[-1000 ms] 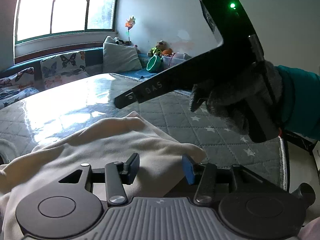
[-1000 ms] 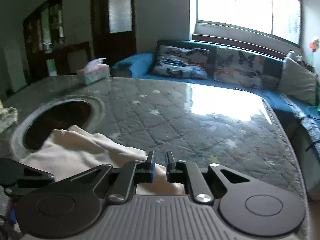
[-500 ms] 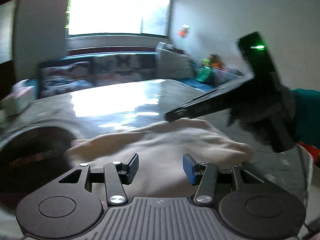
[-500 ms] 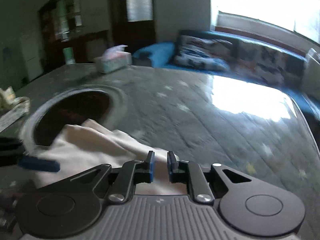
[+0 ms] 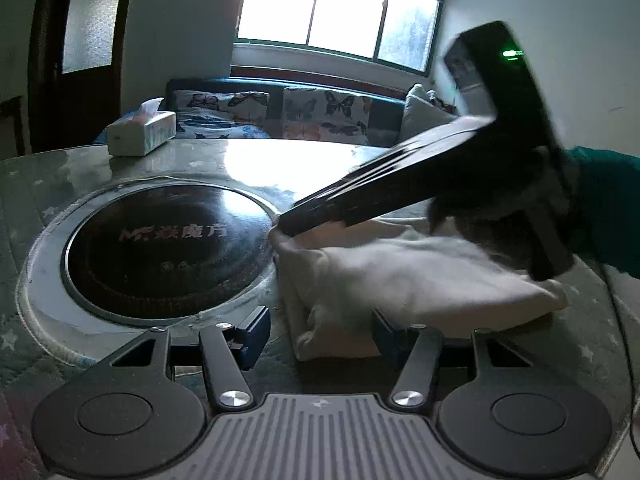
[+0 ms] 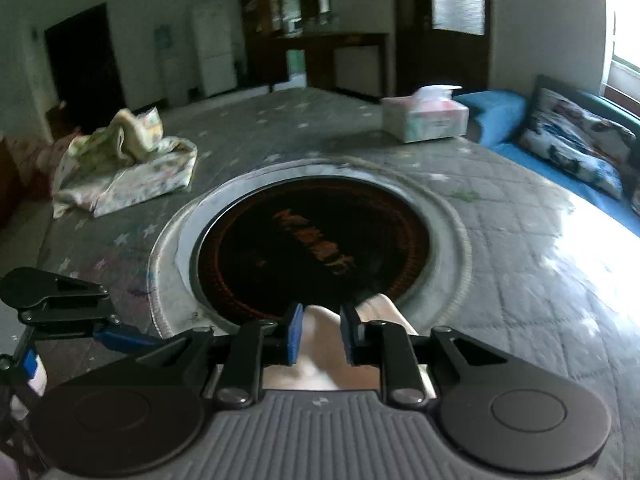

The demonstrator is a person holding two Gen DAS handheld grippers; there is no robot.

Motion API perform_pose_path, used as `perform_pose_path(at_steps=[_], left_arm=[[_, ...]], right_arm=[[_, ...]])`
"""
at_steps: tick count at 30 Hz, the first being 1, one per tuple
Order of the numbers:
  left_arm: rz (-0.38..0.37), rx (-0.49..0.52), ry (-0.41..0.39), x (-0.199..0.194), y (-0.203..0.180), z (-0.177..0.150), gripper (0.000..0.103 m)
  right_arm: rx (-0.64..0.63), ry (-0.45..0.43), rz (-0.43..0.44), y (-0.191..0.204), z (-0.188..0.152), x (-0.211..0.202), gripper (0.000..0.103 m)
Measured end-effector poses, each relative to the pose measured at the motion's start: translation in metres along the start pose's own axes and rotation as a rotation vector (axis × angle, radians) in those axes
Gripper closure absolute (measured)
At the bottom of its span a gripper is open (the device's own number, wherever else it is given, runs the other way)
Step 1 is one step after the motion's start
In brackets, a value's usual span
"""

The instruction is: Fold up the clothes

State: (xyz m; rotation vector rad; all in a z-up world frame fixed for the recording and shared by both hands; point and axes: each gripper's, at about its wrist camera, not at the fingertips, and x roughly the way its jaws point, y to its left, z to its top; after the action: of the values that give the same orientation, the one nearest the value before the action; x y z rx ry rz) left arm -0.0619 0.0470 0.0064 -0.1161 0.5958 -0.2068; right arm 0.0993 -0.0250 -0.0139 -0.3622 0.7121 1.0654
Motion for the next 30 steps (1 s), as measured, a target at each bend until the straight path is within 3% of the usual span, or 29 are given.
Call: perform_pose_path(at_steps=[3,9,10,11,13,23,27,30], left_arm=[[-0.019,0.012,0.002,0.003,-0.003,-0.001,0.054],[-0.048,0.023,-0.008,0.002,-0.003,0.0,0.059],[-0.062,0.02,-0.006,0.002,-0.002,-0.001,0.059],[-0.073,0.016,-0.003,0.003,-0.001,-0.001,0.059],[-0.08,0.014,0.002,0.004,0.0,-0.003,0.059],[-0.131,-0.021,0.034,0.013,0.014,-0.005,0.059],[-0.134,-0.03,0.052,0.015,0.018,-0.004,0.089],[-0.137,-0.049,0.065,0.016,0.023,-0.002,0.092]], right_arm=[[-0.026,0.023,-0.009,-0.004,0.003,0.009,0.07],[-0.064,0.073,0.017,-0.003,0.007,0.022,0.072],[-0.065,0.075,0.014,-0.002,0.007,0.023,0.079],[-0.067,0.074,0.009,0.0,0.006,0.022,0.093],[-0.071,0.072,-0.002,0.002,0.006,0.022,0.096],[-0.046,-0.06,-0.108,0.006,0.008,-0.004,0.099],[-0.023,-0.075,-0.156,0.002,0.004,0.005,0.099],[0.015,-0.071,-0.154,-0.002,-0.001,0.015,0.099]])
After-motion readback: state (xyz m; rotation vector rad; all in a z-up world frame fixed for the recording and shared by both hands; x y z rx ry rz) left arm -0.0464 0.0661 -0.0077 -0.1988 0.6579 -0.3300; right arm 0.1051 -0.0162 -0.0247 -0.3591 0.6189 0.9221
